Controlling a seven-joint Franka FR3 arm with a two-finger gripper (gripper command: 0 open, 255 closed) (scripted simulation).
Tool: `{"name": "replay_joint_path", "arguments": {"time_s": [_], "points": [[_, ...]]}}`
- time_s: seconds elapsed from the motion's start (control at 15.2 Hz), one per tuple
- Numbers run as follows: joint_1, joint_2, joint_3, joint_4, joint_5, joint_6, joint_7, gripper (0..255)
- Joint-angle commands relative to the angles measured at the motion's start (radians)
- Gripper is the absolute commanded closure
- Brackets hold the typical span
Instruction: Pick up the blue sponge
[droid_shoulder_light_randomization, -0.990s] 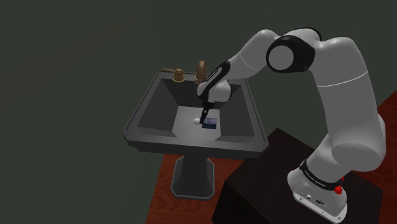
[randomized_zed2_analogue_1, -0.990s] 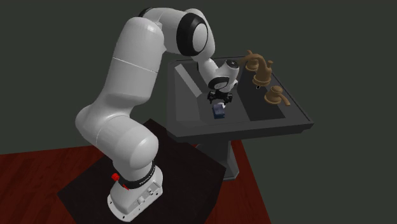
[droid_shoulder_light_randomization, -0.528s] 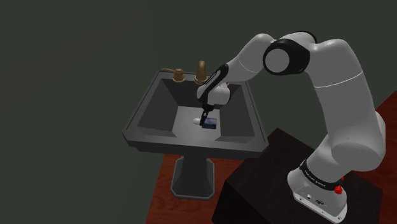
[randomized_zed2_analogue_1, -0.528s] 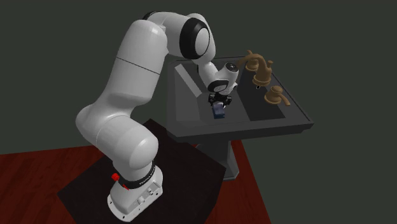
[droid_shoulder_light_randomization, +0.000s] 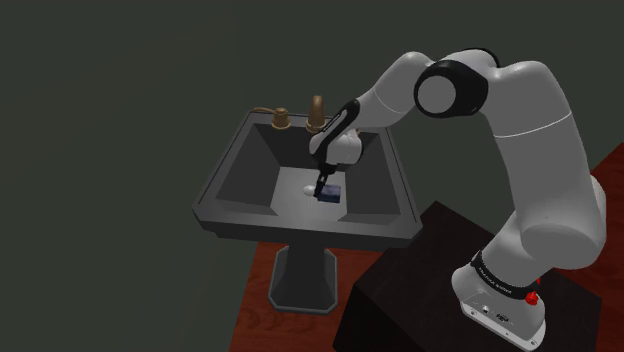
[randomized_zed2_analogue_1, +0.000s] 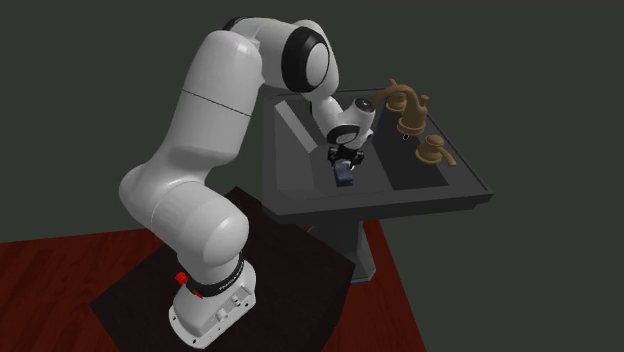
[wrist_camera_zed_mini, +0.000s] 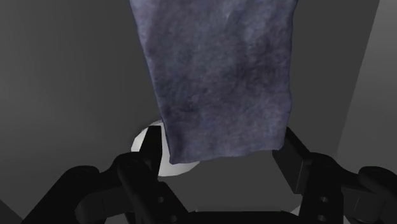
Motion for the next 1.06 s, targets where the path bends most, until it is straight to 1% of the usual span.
{"name": "replay_joint_path", "arguments": {"time_s": [0.0, 0.86, 0.99], "points": [[0.005, -0.018, -0.007, -0.007, -0.006, -0.011, 0.007, 255], [0.045, -0.173, -0.063, -0.065, -0.065, -0.109, 0.075, 255], [0.045, -0.175, -0.063, -0.065, -0.066, -0.110, 0.076, 255]]}}
